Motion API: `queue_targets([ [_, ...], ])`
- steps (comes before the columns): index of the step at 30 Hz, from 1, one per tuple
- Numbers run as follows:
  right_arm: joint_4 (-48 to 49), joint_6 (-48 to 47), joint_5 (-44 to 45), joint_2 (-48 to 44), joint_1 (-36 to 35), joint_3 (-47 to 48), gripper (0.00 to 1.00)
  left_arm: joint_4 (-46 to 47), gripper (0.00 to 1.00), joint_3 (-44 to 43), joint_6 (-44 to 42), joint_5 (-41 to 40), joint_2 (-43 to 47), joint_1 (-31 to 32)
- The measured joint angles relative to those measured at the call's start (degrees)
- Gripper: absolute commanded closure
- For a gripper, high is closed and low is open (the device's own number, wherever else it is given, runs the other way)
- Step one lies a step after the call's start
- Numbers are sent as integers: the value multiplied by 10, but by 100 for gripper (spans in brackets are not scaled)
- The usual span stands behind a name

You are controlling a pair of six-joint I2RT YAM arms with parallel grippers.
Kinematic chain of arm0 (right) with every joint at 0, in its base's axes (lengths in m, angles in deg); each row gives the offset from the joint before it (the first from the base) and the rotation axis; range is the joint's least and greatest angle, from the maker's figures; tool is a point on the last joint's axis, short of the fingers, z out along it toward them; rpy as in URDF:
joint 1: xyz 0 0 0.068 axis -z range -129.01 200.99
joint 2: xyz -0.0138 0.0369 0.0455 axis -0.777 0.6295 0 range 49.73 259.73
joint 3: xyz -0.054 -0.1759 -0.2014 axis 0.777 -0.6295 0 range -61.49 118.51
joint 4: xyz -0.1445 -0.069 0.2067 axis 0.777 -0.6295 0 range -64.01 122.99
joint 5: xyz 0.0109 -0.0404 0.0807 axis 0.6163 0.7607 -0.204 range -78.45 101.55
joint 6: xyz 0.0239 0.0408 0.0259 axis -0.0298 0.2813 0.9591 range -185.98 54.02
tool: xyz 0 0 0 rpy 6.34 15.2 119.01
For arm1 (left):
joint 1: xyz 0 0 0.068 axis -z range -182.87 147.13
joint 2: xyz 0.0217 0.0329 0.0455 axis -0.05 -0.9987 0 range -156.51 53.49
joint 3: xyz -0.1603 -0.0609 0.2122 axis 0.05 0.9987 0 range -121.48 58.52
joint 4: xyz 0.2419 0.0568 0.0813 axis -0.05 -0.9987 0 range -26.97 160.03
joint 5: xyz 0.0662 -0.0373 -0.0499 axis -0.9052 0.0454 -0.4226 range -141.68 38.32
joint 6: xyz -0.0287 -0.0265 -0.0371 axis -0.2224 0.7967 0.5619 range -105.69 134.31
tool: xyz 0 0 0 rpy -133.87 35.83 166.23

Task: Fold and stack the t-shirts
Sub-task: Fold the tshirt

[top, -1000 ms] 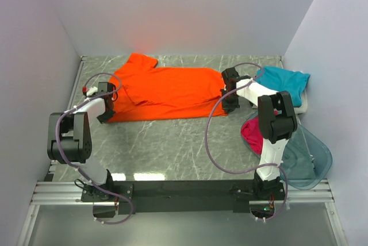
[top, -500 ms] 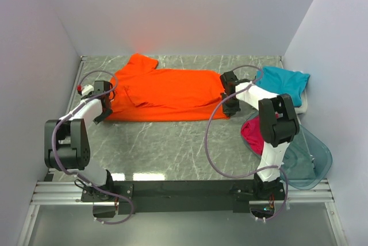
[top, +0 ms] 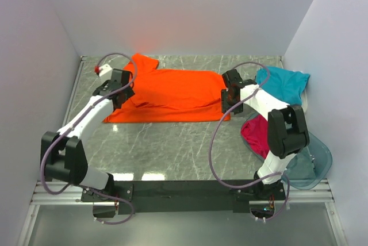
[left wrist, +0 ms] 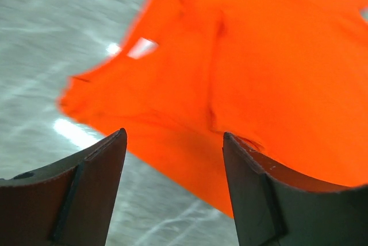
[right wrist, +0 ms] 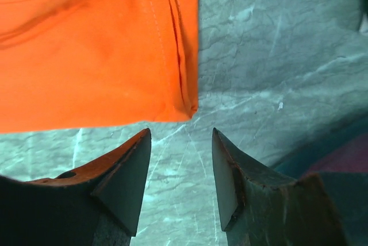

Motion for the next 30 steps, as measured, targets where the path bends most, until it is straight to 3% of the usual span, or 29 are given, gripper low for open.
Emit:
queue_targets([
  [11,4,0,-2,-23,-4,-17,46,72,39,-7,13,114,-150,23],
  [20,4,0,-11,-40,-12,-37,46,101,43,-54,8,135,-229,23],
  [26,5,0,-14,-60,-13,-42,46,103,58,-67,4,134,-258,23],
  [30,8,1,-15,-61,-13,-51,46,102,80,-68,2,132,-261,23],
])
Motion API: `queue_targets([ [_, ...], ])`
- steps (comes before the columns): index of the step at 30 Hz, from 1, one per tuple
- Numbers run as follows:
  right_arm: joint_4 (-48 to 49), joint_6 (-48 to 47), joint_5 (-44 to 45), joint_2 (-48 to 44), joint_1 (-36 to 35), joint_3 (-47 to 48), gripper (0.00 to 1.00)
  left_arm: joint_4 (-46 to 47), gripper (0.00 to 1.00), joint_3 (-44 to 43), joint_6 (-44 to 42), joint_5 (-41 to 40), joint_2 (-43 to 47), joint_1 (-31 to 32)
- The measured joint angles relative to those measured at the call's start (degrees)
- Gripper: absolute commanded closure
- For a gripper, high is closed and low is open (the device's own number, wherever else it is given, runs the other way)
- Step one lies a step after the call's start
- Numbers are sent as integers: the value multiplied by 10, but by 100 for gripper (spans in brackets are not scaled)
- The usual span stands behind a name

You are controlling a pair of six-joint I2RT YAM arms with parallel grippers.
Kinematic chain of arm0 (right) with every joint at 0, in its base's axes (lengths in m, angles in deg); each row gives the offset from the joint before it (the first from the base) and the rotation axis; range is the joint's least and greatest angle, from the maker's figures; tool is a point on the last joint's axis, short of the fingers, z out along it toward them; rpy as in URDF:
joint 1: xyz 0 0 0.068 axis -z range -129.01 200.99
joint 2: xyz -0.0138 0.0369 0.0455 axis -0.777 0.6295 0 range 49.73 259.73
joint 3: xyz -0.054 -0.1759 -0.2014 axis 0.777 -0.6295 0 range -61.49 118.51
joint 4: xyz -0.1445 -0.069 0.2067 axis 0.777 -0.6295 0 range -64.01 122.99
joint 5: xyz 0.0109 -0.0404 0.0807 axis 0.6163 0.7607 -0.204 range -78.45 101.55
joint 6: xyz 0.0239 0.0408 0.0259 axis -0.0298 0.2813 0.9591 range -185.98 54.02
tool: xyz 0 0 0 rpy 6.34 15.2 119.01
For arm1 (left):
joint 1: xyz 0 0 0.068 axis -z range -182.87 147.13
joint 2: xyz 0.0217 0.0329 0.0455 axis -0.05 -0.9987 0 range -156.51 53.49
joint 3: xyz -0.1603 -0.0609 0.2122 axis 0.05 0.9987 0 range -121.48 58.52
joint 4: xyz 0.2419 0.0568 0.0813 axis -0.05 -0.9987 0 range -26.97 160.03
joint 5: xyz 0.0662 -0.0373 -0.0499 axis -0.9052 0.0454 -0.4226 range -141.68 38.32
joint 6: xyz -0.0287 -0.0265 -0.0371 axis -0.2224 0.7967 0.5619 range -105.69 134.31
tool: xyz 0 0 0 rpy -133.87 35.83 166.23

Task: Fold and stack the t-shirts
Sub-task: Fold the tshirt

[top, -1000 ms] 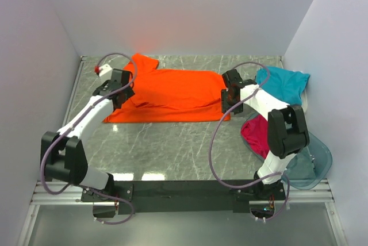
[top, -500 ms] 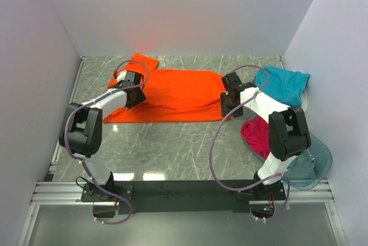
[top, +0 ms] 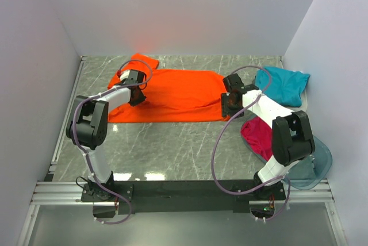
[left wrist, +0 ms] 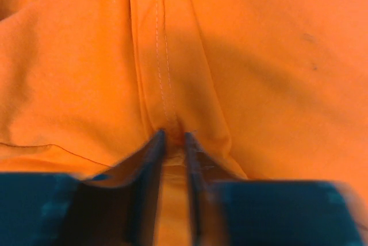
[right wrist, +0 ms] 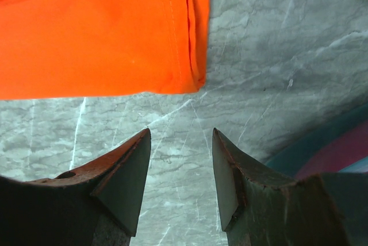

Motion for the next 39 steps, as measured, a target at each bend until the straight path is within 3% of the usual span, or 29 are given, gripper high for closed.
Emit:
queue_targets([
  [4,1,0,0,0,0,-6,46,-3,99,-10,-3,-3,0,0],
  [19,2,0,-2,0,-1,-8,46,-27,99,-189,-54,6,-97,0],
  [23,2,0,-3,1,-1,-8,46,-30,91,-214,-73,17,-126,0],
  [29,2,3,-4,2,-1,-8,46,-23,61,-229,-104,47,-136,2],
  [32,2,4,-4,2,-1,-8,46,-4,52,-235,-120,64,-136,9],
  [39,2,4,-6,2,-1,-8,46,10,44,-248,-127,65,-127,39],
])
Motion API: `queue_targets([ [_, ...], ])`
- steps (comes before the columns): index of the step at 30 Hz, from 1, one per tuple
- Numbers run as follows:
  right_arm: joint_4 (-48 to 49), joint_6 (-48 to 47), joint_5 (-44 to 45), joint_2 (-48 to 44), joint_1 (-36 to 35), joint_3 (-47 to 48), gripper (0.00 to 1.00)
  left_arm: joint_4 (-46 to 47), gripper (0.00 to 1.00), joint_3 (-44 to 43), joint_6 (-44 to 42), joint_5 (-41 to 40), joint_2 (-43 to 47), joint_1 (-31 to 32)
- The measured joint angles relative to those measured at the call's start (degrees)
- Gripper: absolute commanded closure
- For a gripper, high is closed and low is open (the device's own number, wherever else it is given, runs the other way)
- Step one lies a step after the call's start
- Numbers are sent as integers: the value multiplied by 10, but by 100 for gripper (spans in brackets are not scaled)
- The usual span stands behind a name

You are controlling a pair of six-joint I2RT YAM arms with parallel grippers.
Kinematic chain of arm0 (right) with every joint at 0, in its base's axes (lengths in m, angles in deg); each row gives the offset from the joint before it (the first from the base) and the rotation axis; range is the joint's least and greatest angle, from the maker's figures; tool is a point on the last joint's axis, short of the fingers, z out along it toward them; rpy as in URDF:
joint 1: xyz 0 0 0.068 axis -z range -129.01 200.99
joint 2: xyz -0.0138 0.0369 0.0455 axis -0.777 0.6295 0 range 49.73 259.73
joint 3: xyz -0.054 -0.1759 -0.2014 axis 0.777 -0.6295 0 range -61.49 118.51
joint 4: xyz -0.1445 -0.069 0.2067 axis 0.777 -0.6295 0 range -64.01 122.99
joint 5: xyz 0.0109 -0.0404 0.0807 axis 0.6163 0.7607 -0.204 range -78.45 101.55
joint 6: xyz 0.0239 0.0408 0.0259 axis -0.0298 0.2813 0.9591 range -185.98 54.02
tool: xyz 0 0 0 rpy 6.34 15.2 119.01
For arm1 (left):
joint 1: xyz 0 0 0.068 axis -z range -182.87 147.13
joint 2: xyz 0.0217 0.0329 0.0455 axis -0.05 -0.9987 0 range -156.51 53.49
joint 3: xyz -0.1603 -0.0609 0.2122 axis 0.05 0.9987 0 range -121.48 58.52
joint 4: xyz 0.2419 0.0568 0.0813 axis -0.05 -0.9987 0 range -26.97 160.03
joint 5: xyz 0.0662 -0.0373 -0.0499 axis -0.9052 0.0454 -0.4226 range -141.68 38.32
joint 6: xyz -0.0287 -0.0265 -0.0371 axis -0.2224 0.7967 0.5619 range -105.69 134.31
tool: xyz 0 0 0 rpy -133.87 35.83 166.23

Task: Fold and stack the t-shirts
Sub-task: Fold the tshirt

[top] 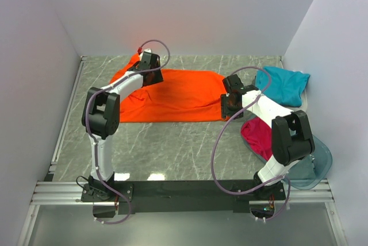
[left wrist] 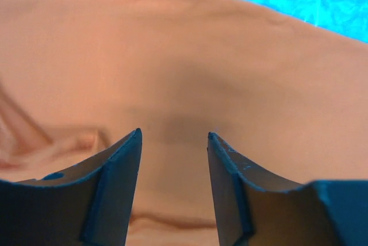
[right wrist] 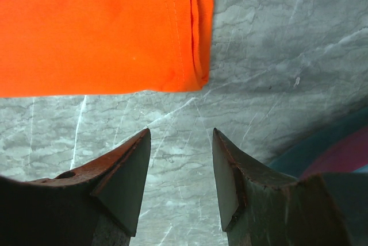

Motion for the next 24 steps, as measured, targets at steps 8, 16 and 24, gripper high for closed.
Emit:
queue_targets([
  [8,9,0,-26,1,-1,0,45,-1,40,132,62,-4,90,-47],
  [16,26,0,-51,11,-5,-6,45,5,43,131,59,-8,80,-53],
  [24,30,0,-54,11,-5,-16,45,-8,46,86,47,-30,22,-45],
])
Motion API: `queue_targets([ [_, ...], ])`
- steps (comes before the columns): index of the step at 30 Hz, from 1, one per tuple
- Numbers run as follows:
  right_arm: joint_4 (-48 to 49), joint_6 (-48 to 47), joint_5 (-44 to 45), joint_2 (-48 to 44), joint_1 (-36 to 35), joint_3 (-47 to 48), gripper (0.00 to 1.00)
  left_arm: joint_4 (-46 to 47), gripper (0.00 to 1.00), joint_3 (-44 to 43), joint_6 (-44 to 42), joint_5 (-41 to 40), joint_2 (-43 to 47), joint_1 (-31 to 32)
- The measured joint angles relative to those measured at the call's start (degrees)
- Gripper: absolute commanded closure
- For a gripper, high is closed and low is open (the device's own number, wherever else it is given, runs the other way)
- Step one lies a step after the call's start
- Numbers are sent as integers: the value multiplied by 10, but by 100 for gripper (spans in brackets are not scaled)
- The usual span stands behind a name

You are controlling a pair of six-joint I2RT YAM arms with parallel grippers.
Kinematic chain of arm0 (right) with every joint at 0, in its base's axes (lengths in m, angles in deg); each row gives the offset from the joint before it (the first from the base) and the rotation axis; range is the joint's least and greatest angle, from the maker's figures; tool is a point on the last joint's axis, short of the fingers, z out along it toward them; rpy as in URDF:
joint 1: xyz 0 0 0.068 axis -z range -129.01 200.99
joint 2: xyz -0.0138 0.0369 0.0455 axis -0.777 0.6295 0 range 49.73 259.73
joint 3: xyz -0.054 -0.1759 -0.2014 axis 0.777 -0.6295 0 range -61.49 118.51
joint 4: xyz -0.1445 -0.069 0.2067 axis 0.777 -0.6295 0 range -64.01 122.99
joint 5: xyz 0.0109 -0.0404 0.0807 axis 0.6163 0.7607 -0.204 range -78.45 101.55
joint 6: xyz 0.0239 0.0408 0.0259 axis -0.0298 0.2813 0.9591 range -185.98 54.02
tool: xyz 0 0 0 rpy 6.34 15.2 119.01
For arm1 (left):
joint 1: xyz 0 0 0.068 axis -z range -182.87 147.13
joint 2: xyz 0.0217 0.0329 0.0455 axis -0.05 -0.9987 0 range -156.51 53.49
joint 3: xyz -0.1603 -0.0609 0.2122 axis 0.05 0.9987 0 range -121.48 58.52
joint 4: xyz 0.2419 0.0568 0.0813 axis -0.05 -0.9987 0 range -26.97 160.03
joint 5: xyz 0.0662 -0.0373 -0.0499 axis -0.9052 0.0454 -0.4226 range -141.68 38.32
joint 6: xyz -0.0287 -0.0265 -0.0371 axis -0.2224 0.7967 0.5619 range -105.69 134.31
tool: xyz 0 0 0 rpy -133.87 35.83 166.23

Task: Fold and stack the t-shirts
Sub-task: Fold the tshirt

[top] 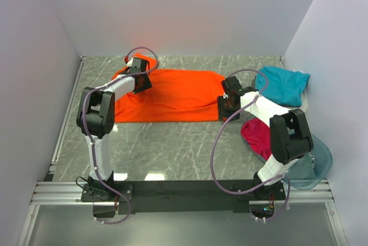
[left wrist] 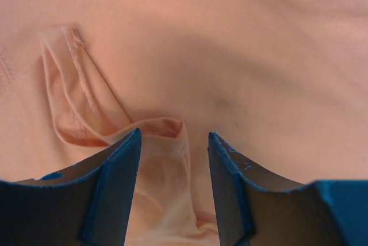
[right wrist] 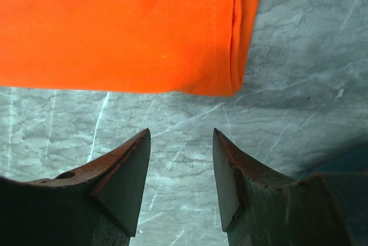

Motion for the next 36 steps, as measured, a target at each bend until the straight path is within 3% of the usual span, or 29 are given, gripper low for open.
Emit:
queue_targets([
  [8,0,0,0,0,0,0,45,-2,58,-15,-19,-7,-16,-1],
  [16,0,0,0,0,0,0,45,-5,64,-20,-24,-7,-24,-1],
  [19,0,0,0,0,0,0,45,-5,76,-26,-27,-10,-30,0],
  [20,0,0,0,0,0,0,45,-6,85,-28,-29,-12,-31,1],
  [23,0,0,0,0,0,0,46,-9,99,-28,-34,-16,-32,4],
  [36,0,0,0,0,-2,0,46,3,99,-35,-49,-10,-31,28],
])
